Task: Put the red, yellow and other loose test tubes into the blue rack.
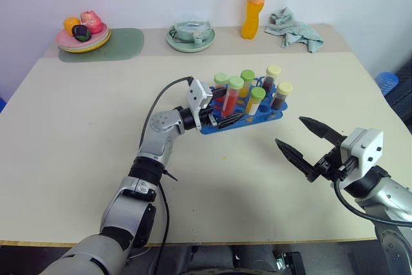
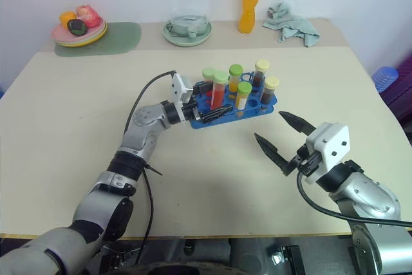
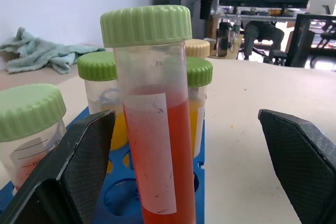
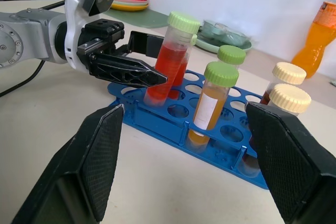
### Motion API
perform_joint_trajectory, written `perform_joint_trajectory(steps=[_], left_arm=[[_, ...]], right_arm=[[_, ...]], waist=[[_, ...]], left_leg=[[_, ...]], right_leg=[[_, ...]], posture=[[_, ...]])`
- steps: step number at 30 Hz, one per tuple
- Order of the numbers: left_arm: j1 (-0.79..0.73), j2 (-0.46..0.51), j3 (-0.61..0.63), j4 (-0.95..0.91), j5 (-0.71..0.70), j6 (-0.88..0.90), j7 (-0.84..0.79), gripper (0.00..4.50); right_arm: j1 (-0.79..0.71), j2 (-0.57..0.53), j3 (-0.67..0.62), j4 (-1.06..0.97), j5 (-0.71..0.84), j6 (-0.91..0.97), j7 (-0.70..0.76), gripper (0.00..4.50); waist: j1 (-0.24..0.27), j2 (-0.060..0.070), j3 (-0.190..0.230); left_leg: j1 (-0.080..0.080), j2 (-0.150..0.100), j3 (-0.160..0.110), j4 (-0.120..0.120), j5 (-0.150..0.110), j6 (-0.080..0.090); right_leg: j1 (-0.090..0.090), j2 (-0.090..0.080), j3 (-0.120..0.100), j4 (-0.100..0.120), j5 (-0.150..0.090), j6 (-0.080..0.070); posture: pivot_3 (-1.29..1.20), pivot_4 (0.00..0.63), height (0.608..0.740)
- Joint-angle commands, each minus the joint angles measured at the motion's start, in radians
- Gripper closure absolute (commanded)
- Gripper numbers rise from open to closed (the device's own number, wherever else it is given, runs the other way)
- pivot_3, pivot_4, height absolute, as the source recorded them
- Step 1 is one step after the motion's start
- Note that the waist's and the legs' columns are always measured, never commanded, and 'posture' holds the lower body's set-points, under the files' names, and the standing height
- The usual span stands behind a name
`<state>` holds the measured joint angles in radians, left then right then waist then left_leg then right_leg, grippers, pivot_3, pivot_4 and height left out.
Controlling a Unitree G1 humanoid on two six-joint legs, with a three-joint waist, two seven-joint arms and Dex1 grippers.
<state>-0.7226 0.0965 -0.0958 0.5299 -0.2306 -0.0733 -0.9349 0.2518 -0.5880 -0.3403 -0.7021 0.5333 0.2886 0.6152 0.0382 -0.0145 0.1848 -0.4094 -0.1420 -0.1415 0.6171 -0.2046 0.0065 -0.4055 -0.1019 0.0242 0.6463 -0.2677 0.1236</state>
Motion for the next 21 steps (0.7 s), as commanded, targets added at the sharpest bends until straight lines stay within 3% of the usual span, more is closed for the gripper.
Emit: perform_joint_trajectory(steps=[1, 21], left_arm=[[-0.013, -0.007, 0.009, -0.029, -0.02, -0.003, -0.006, 0.04], [-0.003, 0.011, 0.013, -0.034, -0.026, 0.007, -0.015, 0.04]], right_arm=[[-0.003, -0.003, -0.006, -0.022, 0.002, -0.009, -0.002, 0.74], [-0.007, -0.01, -0.004, -0.01, -0.001, -0.007, 0.016, 0.74]], waist=[[0.0, 0.0, 0.0], [0.0, 0.0, 0.0]], left_leg=[[0.0, 0.0, 0.0, 0.0, 0.0, 0.0], [0.0, 0.0, 0.0, 0.0, 0.0, 0.0]], right_leg=[[0.0, 0.0, 0.0, 0.0, 0.0, 0.0], [0.0, 0.0, 0.0, 0.0, 0.0, 0.0]], posture=[[0.0, 0.15, 0.74], [0.0, 0.15, 0.74]])
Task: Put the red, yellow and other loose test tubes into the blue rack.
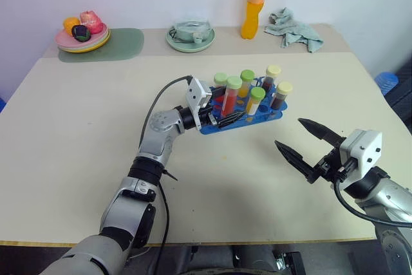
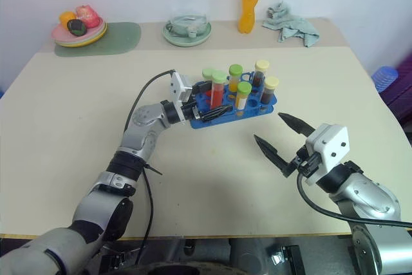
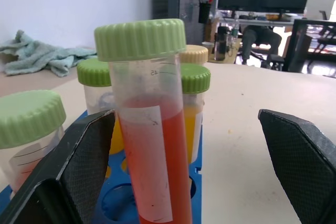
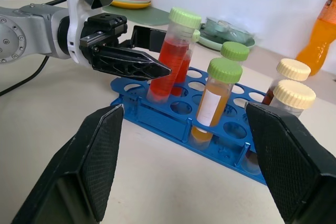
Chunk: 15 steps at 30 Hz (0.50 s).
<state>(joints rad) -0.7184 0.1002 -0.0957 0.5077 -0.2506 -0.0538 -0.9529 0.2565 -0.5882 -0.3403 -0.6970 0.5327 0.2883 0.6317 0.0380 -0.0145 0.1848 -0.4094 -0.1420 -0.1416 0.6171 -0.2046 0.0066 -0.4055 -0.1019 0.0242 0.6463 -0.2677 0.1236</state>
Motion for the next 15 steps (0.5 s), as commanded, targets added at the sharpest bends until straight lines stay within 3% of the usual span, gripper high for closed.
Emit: perform_joint_trajectory(steps=[1, 15], left_arm=[[-0.007, 0.008, 0.012, -0.014, -0.014, -0.015, -0.013, 0.04], [-0.044, 0.006, 0.023, 0.031, 0.007, -0.013, 0.061, 0.04]], right_arm=[[-0.015, -0.01, -0.002, -0.014, 0.001, -0.004, -0.001, 0.74], [-0.019, -0.013, -0.007, -0.012, 0.002, -0.001, 0.007, 0.74]], waist=[[0.0, 0.0, 0.0], [-0.001, 0.0, 0.0]], left_leg=[[0.0, 0.0, 0.0, 0.0, 0.0, 0.0], [0.0, 0.0, 0.0, 0.0, 0.0, 0.0]], right_leg=[[0.0, 0.0, 0.0, 0.0, 0.0, 0.0], [0.0, 0.0, 0.0, 0.0, 0.0, 0.0]], posture=[[0.0, 0.15, 0.74], [0.0, 0.15, 0.74]])
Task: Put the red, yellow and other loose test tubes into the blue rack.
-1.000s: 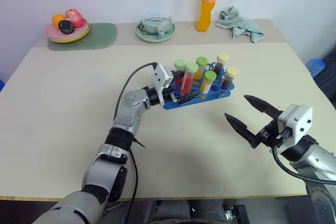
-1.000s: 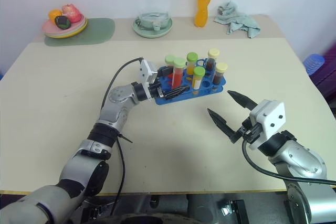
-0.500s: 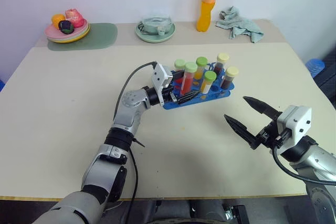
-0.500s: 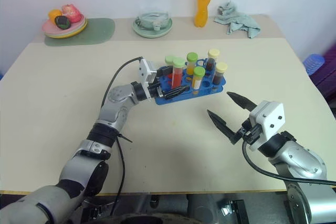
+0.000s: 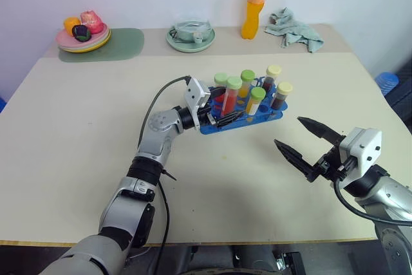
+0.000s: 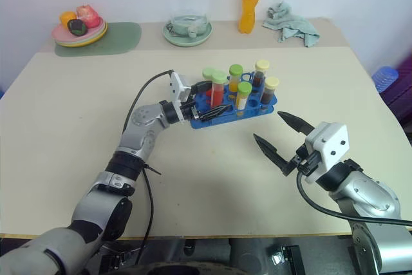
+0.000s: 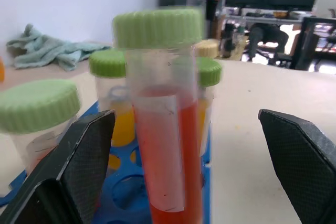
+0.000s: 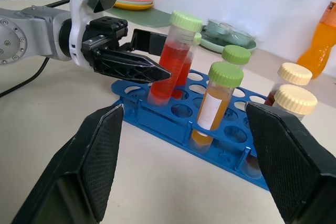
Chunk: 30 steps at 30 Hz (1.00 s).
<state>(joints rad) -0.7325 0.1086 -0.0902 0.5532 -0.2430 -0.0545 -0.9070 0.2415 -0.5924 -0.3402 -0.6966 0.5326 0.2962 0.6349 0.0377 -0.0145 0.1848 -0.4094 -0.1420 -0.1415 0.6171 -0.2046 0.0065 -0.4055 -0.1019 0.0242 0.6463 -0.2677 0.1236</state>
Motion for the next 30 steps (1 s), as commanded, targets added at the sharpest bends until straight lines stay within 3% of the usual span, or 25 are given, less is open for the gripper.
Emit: perform_joint_trajectory(steps=[1, 13, 21, 30], left_arm=[[-0.032, -0.007, 0.018, -0.018, -0.001, -0.007, 0.026, 0.04], [-0.026, -0.038, 0.023, -0.058, -0.006, 0.033, 0.115, 0.04], [0.038, -0.016, -0.026, -0.176, -0.049, 0.08, -0.028, 0.04], [0.039, -0.009, -0.003, -0.182, -0.047, 0.083, -0.008, 0.04]], right_arm=[[-0.004, -0.008, -0.007, -0.012, 0.002, -0.009, 0.004, 0.74], [0.0, -0.005, -0.006, -0.011, 0.0, -0.012, 0.002, 0.74], [-0.01, -0.006, 0.001, -0.012, 0.0, -0.006, -0.002, 0.74], [-0.003, -0.006, -0.005, -0.013, 0.002, -0.007, 0.001, 0.74]], waist=[[0.0, 0.0, 0.0], [0.001, 0.0, 0.0], [0.0, 0.0, 0.0], [0.001, 0.0, 0.0]], left_leg=[[0.0, 0.0, 0.0, 0.0, 0.0, 0.0], [0.0, 0.0, 0.0, 0.0, 0.0, 0.0], [0.0, 0.0, 0.0, 0.0, 0.0, 0.0], [0.0, 0.0, 0.0, 0.0, 0.0, 0.0]], right_leg=[[0.0, 0.0, 0.0, 0.0, 0.0, 0.0], [0.0, 0.0, 0.0, 0.0, 0.0, 0.0], [0.0, 0.0, 0.0, 0.0, 0.0, 0.0], [0.0, 0.0, 0.0, 0.0, 0.0, 0.0]], posture=[[0.0, 0.15, 0.74], [0.0, 0.15, 0.74], [0.0, 0.15, 0.74], [0.0, 0.15, 0.74]])
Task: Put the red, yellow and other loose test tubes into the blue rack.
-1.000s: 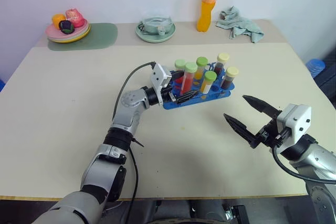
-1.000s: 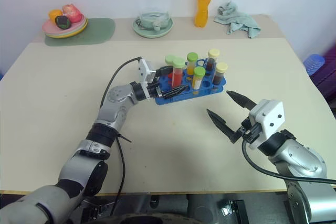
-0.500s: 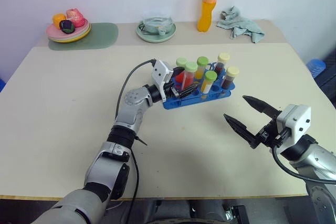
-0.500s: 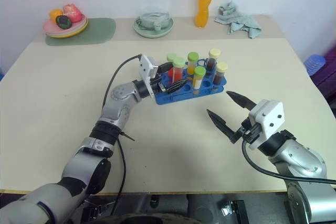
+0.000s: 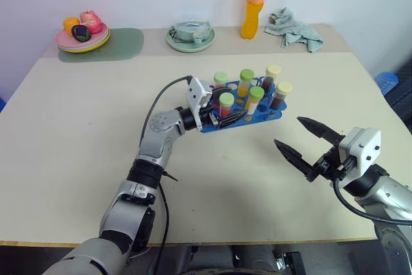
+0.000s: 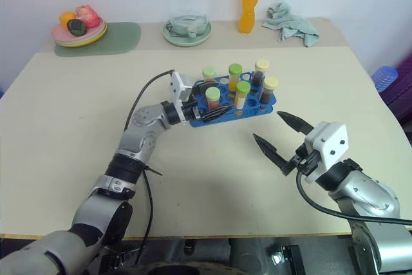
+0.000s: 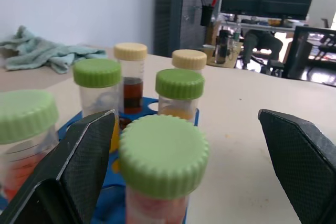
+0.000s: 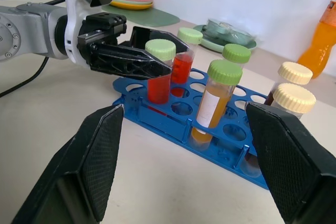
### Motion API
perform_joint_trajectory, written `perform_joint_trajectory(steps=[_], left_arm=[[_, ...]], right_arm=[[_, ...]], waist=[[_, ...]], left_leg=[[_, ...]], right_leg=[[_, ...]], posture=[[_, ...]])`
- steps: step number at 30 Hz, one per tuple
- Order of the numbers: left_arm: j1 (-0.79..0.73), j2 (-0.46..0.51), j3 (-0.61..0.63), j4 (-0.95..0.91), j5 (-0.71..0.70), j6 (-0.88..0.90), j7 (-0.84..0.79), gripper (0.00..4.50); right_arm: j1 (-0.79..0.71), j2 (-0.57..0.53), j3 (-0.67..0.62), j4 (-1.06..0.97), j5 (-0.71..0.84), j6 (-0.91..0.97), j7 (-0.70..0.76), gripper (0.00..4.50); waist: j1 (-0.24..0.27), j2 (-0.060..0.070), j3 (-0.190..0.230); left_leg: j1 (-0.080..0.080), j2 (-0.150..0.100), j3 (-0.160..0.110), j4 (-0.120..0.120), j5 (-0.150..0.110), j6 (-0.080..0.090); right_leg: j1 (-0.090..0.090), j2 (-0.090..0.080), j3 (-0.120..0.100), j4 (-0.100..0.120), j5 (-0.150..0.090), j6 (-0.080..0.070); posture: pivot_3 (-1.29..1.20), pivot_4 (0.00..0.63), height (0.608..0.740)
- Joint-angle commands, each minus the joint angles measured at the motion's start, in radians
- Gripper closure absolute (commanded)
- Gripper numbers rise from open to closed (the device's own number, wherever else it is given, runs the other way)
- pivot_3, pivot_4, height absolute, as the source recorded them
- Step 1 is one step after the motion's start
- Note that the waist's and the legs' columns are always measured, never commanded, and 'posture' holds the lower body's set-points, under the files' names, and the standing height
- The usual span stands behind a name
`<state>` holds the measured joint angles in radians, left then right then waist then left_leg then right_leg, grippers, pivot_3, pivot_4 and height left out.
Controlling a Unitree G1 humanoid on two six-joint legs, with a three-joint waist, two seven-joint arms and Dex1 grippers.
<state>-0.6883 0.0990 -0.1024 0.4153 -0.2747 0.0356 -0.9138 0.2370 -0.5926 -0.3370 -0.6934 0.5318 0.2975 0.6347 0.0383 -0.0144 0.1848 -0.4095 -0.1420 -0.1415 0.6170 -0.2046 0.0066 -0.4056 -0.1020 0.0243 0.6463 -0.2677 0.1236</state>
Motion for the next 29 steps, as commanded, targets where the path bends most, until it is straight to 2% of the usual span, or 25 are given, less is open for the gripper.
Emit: perform_joint_trajectory(steps=[1, 8, 13, 20, 29], left_arm=[[0.002, 0.007, 0.013, -0.058, -0.018, -0.006, -0.001, 0.04], [0.101, 0.123, 0.022, -0.201, -0.04, 0.071, -0.041, 0.04], [0.184, 0.194, 0.074, -0.293, -0.078, 0.117, -0.024, 0.04], [0.351, 0.384, 0.131, -0.509, -0.153, 0.184, -0.113, 0.04], [0.489, 0.524, 0.194, -0.637, -0.225, 0.282, -0.131, 0.04]], right_arm=[[0.007, -0.008, -0.011, -0.015, 0.003, -0.008, 0.005, 0.74], [0.061, -0.036, -0.06, -0.003, 0.018, -0.008, 0.043, 0.74], [0.087, -0.046, -0.11, 0.04, 0.025, -0.023, 0.084, 0.74], [0.13, -0.06, -0.193, 0.081, 0.053, -0.009, 0.128, 0.74], [0.157, -0.086, -0.229, 0.062, 0.07, 0.04, 0.134, 0.74]], waist=[[0.0, 0.0, 0.0], [-0.003, 0.001, 0.0], [0.0, 0.001, 0.0], [-0.001, 0.002, -0.001], [0.0, 0.002, -0.001]], left_leg=[[0.0, 0.0, 0.0, 0.0, 0.0, 0.0], [0.0, 0.0, 0.0, -0.001, 0.0, 0.0], [0.0, 0.0, 0.0, 0.0, 0.0, 0.0], [0.0, 0.001, 0.0, -0.002, 0.0, 0.0], [0.0, 0.001, 0.0, -0.002, -0.001, -0.001]], right_leg=[[0.0, 0.0, 0.0, 0.0, 0.0, 0.0], [-0.001, 0.0, 0.0, 0.0, 0.0, 0.0], [0.0, 0.0, 0.0, 0.0, 0.0, 0.0], [-0.001, 0.0, 0.001, 0.0, 0.0, -0.001], [0.0, -0.001, 0.002, -0.001, -0.002, -0.004]], posture=[[0.0, 0.15, 0.74], [0.0, 0.15, 0.74], [0.0, 0.15, 0.74], [0.0, 0.15, 0.74], [0.0, 0.15, 0.74]])
